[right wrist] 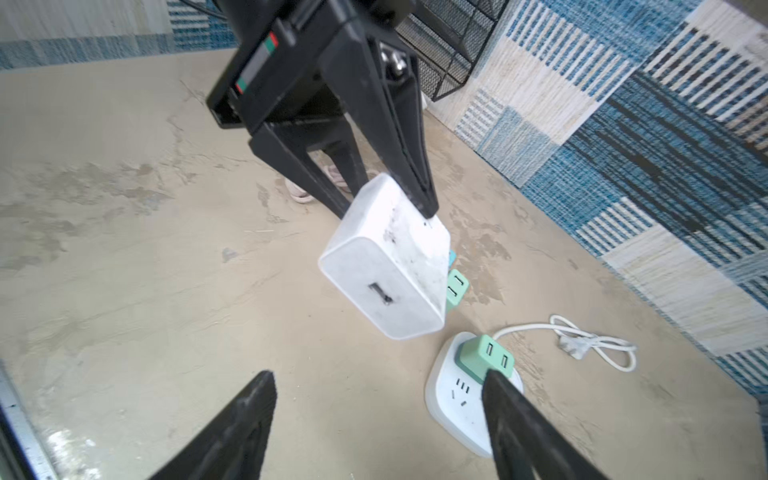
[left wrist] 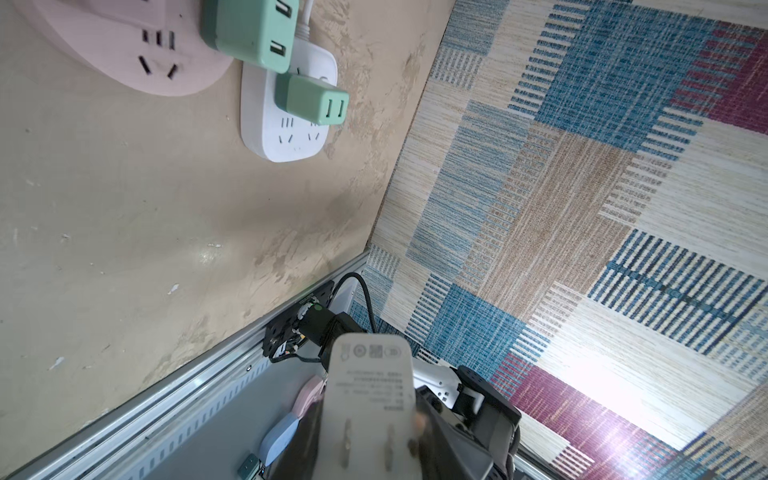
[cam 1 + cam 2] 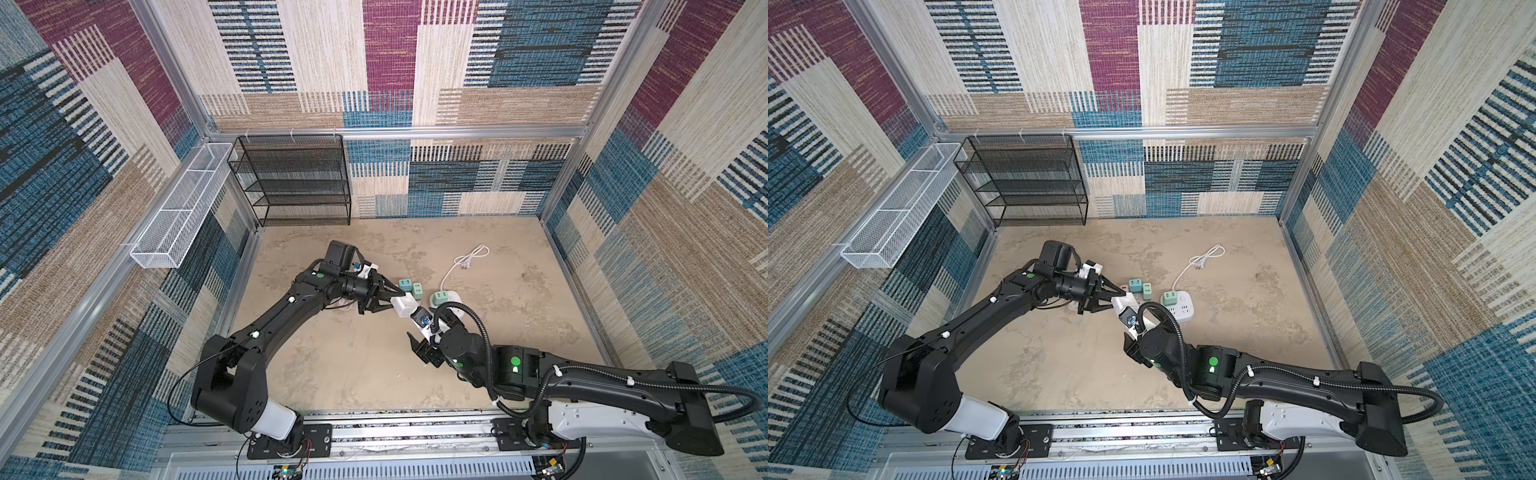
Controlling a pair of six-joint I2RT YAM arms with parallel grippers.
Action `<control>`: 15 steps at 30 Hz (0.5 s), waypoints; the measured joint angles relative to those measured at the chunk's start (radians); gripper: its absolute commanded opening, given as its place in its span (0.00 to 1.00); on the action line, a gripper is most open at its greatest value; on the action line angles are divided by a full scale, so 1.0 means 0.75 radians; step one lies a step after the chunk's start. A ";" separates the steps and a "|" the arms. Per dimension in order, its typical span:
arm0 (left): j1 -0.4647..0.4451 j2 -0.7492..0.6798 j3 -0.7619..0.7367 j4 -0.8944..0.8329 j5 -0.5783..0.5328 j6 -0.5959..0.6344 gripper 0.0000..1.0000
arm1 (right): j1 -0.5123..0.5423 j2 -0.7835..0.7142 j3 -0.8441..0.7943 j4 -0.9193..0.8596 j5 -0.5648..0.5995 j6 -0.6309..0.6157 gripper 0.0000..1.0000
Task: Insert the plug
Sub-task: 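Open the right gripper and regrasp the white charger at its other end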
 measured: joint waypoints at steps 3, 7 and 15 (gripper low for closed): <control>0.000 -0.018 -0.017 -0.005 0.028 -0.001 0.00 | 0.028 0.039 0.003 0.043 0.067 -0.078 0.75; 0.000 -0.041 -0.044 -0.015 0.040 -0.001 0.00 | 0.036 0.085 0.011 0.061 0.129 -0.159 0.74; -0.003 -0.068 -0.054 -0.029 0.057 0.005 0.00 | 0.043 0.102 0.022 0.112 0.194 -0.306 0.74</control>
